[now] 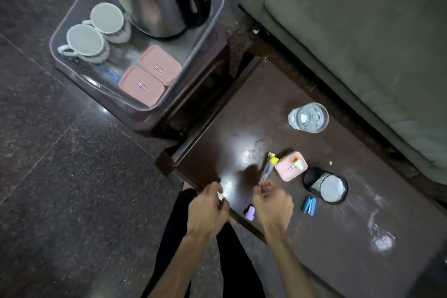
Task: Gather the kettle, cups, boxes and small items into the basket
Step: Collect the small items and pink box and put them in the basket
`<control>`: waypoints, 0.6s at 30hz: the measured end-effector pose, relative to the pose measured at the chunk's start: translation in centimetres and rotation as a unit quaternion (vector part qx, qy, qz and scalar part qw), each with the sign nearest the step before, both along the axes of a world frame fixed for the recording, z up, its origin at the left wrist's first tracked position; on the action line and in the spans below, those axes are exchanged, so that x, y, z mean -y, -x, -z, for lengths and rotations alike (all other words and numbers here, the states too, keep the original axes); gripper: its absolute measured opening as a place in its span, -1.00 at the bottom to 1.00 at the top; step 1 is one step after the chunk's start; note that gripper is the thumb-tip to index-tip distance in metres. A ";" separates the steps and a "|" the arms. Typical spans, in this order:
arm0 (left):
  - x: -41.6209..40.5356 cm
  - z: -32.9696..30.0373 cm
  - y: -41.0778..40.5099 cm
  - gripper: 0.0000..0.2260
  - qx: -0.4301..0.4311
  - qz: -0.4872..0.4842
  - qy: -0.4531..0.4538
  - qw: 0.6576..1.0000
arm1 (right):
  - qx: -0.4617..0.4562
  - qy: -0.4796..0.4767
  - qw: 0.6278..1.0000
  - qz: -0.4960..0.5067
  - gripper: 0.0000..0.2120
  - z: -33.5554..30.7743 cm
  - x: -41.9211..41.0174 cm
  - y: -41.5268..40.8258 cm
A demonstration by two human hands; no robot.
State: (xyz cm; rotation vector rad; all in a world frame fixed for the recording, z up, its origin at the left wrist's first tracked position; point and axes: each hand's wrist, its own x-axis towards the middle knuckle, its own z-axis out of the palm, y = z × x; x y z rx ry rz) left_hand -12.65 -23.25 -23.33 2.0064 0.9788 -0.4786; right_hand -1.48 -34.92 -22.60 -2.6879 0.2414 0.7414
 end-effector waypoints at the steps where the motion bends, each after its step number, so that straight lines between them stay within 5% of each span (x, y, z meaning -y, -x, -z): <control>1: 1.3 0.4 0.0 -0.81 -0.014 0.024 0.008 1.000 | -0.007 0.016 1.000 0.016 -0.87 0.1 1.7 0.9; 8: 7.3 2.8 -1.8 -0.73 -0.039 0.104 0.005 0.994 | -0.065 0.028 0.997 -0.002 -0.48 2.5 8.1 5.7; 13: 8.4 4.1 -5.5 -0.71 0.035 0.107 -0.037 0.993 | -0.055 -0.012 0.998 -0.015 -0.79 4.7 9.0 5.7; 18: 7.7 4.4 -12.2 -0.70 0.099 0.103 -0.113 0.983 | -0.026 -0.044 0.998 0.039 -0.80 4.7 9.6 3.4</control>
